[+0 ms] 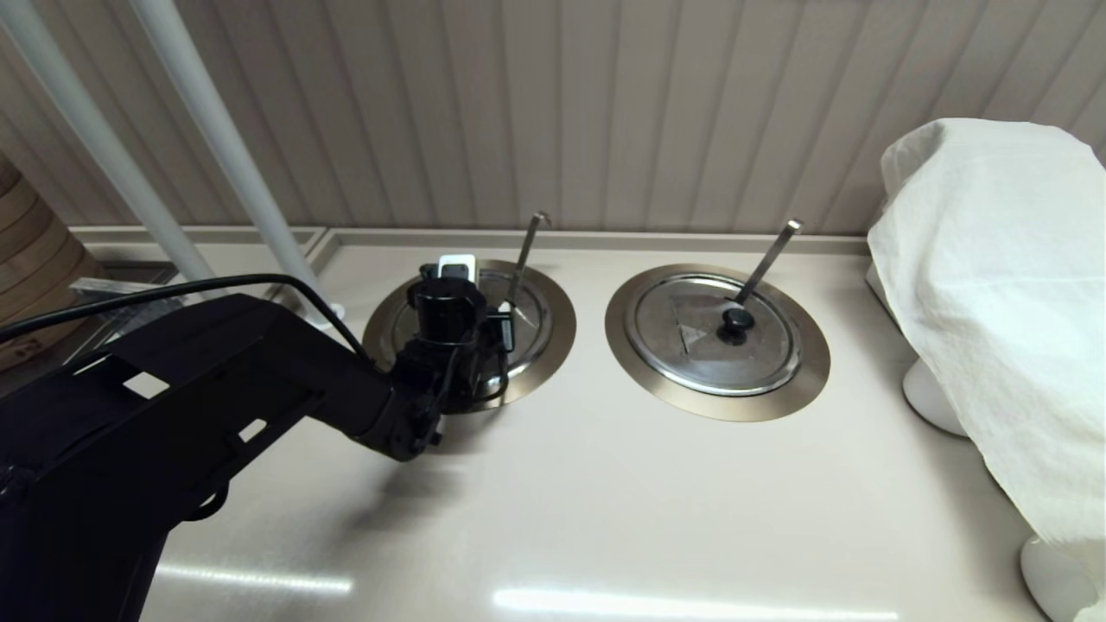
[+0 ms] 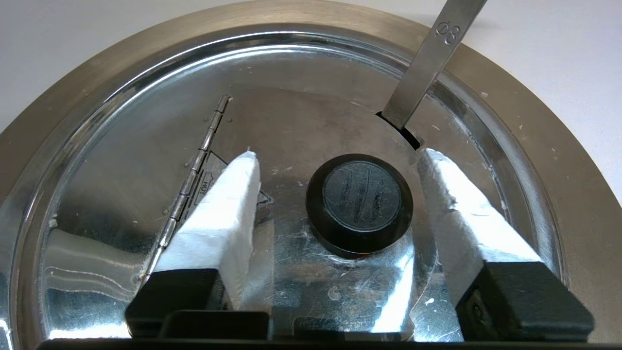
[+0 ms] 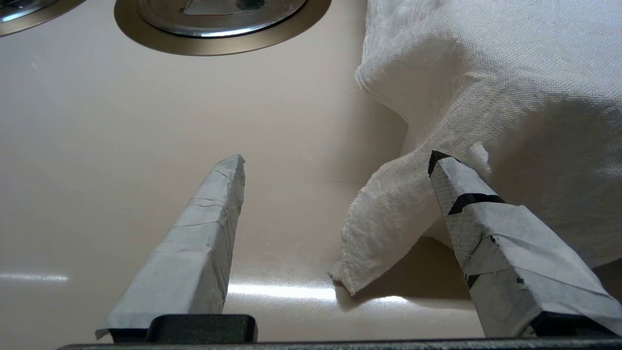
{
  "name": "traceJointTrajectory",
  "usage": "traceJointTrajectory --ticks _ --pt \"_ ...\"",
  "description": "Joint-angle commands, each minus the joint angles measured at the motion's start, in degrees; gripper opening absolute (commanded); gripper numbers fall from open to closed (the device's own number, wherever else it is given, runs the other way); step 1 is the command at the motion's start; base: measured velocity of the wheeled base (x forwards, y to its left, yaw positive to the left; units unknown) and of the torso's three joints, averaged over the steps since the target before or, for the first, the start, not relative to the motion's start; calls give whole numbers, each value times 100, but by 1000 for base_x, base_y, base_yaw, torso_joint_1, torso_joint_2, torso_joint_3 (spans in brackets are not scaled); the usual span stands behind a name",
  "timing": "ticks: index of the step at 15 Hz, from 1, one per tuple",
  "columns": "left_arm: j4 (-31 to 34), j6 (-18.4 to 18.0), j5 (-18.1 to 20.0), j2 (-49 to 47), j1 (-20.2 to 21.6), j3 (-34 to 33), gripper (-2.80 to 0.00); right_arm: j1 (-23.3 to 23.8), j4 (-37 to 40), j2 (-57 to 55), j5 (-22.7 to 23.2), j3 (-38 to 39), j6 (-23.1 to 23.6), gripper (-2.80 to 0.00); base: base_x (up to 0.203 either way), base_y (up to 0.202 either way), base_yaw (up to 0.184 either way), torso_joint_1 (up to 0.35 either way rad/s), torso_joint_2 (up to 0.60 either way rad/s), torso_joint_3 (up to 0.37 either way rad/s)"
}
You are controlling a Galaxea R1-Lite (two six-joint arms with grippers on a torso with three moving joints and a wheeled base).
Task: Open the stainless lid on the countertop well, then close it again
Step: Open the lid
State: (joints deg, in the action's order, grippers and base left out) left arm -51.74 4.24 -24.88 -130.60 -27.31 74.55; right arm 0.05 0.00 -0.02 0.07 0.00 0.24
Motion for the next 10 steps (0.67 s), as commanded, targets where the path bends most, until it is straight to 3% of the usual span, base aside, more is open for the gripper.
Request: traceJointTrajectory --ticks 1,10 --pt "-38 5 -27 7 -3 25 0 0 0 -5 1 0 2 0 0 0 0 0 0 0" --pt "-188 77 -110 -279 50 -18 0 1 0 2 1 0 2 0 0 0 0 0 0 0"
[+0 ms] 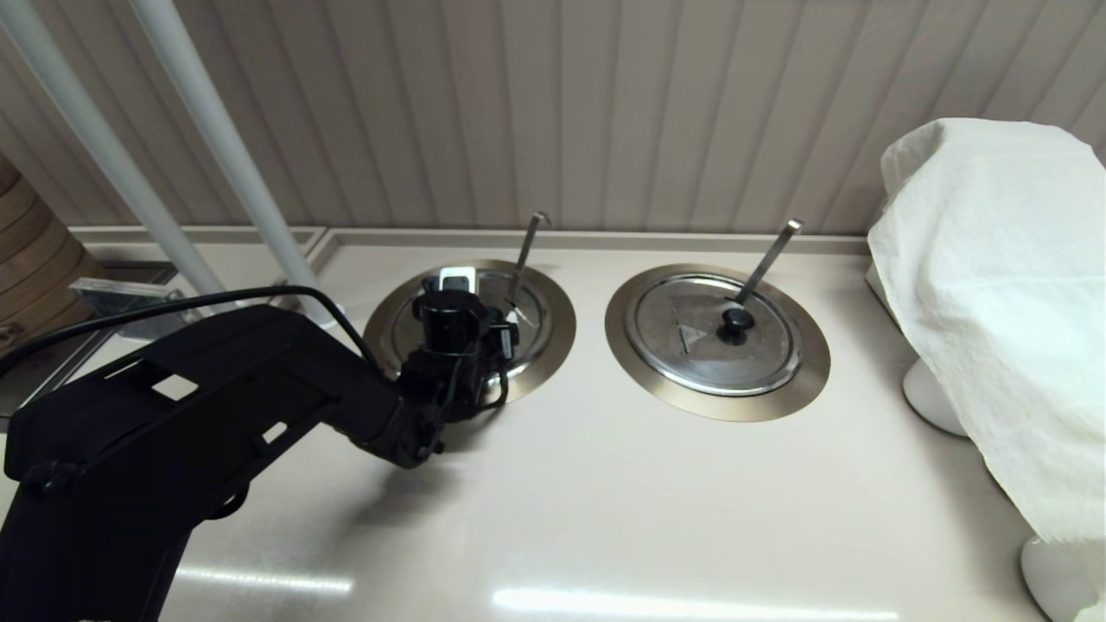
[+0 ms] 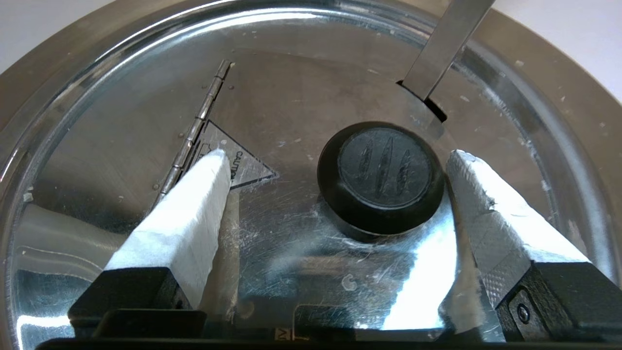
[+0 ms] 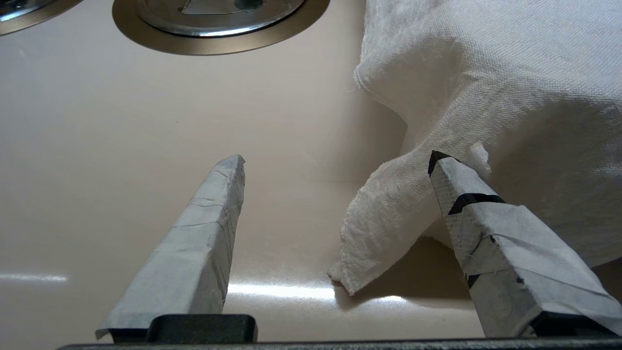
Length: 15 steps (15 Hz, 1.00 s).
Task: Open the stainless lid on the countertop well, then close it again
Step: Open the lid
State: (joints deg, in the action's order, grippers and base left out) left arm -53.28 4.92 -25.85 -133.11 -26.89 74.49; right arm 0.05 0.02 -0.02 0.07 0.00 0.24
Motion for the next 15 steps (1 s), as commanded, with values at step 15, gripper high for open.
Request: traceJointTrajectory --ticks 15 --pt "-666 -211 -8 -189 140 -223 0 0 -2 2 1 0 2 0 0 0 0 0 0 0"
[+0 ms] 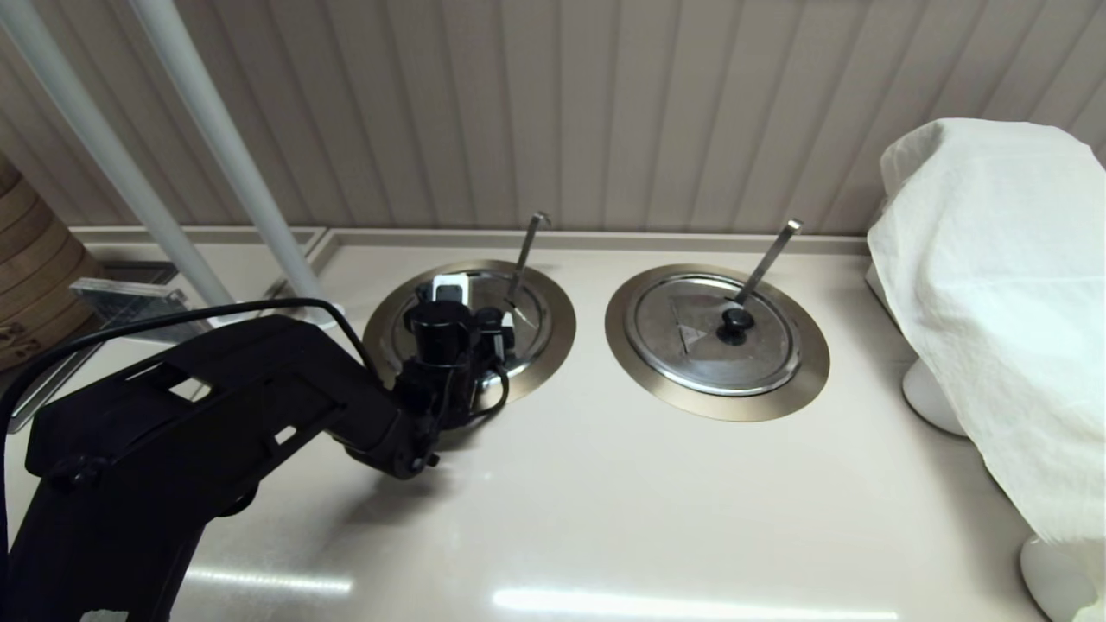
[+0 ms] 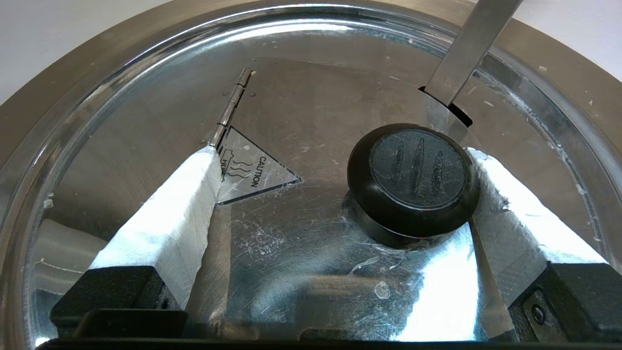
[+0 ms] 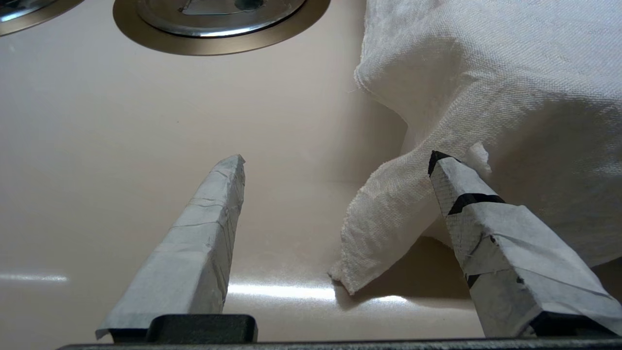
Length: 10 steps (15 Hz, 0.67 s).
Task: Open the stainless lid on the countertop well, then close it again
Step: Open the lid
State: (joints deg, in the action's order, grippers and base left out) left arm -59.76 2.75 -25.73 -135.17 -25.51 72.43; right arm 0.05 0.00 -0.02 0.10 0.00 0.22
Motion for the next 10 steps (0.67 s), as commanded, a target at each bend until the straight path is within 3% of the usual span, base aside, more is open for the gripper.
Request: traceJointTrajectory --ticks 1,10 --pt "-18 1 -20 1 3 -45 0 2 0 -5 -1 0 4 0 0 0 0 0 0 0" --pt "-282 -2 -29 70 64 -57 0 -1 0 -1 -1 0 4 0 0 0 0 0 0 0"
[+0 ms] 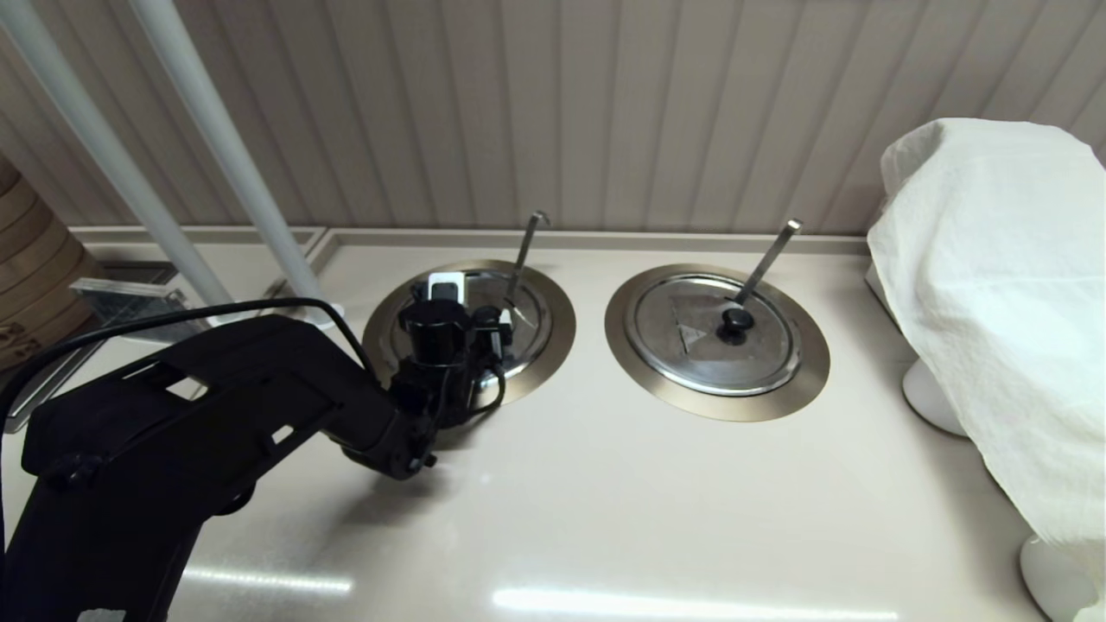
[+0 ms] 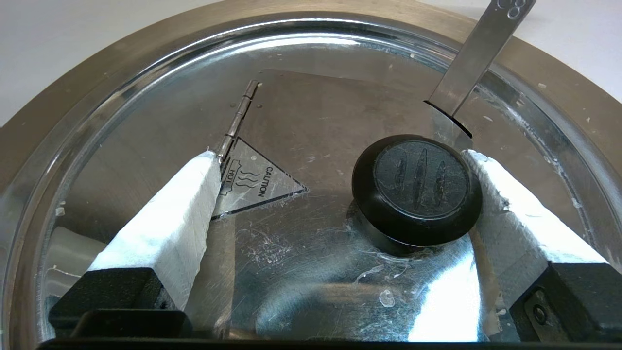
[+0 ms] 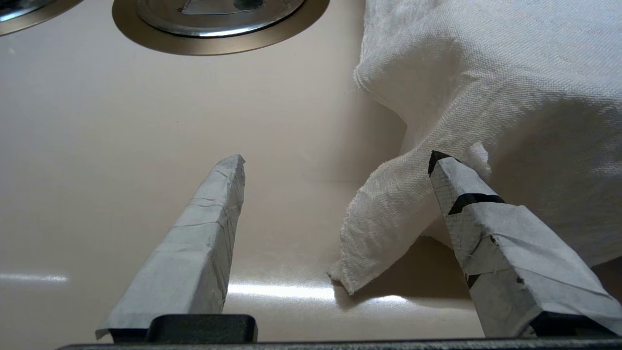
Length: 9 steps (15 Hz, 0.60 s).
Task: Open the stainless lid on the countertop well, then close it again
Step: Open the lid
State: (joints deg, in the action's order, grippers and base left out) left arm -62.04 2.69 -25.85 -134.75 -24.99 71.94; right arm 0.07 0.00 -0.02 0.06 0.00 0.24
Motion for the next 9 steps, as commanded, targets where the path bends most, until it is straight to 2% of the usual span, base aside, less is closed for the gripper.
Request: traceJointTrajectory --ticks 1,9 --pt "-54 3 -16 54 21 -13 0 1 0 -5 2 0 2 0 0 0 0 0 0 0" --pt "-151 -6 -7 279 36 -196 0 -3 0 2 2 0 2 0 0 0 0 0 0 0"
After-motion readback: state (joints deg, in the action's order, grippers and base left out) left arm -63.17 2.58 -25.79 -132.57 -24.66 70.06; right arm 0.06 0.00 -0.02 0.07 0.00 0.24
